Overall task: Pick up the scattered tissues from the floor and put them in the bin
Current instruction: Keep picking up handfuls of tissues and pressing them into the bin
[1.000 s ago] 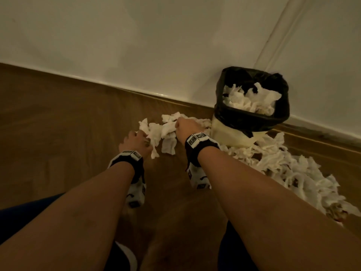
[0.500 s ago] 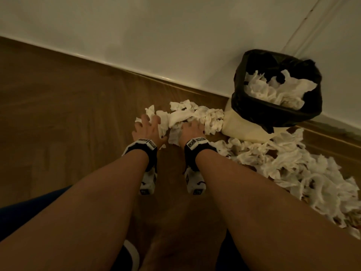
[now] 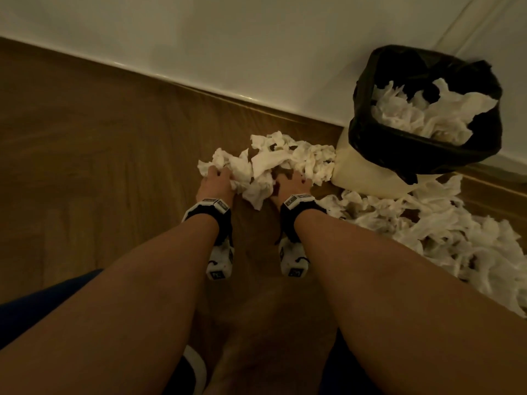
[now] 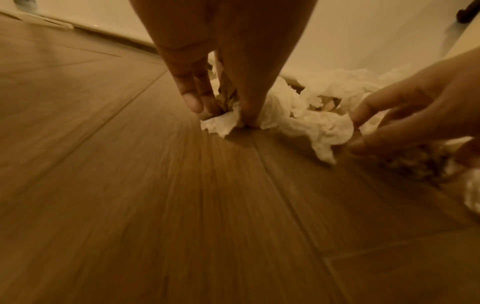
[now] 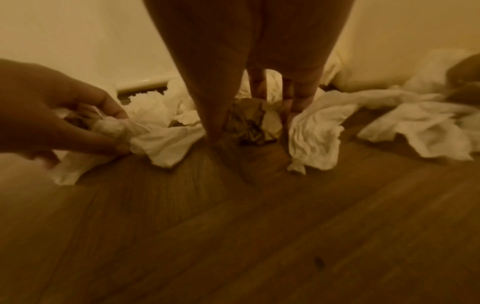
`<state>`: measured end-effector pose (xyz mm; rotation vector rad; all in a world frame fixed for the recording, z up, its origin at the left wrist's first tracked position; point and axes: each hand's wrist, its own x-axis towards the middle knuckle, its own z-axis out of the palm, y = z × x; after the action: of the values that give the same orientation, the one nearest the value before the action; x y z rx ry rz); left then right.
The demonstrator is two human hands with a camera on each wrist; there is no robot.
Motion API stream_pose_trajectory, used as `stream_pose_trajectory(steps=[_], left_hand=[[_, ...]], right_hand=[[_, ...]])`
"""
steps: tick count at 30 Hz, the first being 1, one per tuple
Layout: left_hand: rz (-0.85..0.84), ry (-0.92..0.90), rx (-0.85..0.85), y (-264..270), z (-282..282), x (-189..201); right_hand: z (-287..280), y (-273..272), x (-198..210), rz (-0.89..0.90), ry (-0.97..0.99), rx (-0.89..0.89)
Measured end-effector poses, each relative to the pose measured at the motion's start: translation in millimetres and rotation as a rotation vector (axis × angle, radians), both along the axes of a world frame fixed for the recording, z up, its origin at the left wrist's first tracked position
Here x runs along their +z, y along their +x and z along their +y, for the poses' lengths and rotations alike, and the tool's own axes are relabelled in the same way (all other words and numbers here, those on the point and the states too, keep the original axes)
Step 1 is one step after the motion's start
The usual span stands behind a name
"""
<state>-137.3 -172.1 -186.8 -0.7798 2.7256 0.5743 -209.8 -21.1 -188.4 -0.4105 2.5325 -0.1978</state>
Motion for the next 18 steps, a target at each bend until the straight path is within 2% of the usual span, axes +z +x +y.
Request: stream_pose_trajectory(steps=[4,6,8,13,18], left_hand=[[0.054,0.005,0.013,4,3,0],[0.085,0.019,0.027,9,6,0],[0.082,0.028,0.032,13,7,0],[0.062,-0.034,-0.001,22,7,-3],[0.091,0.03,0.06,24,10,-1]], right_hand=[[1,10,-2,0.107,-0.124,-0.085],[-4,16,-2,0.168,-0.153,-0.035],[-10,21,-4,0.13,-0.115,0.058],[-21,33,-6,-0.056,-0.053,0.157],[-24,31,7,-0.04,-0.194,0.047]])
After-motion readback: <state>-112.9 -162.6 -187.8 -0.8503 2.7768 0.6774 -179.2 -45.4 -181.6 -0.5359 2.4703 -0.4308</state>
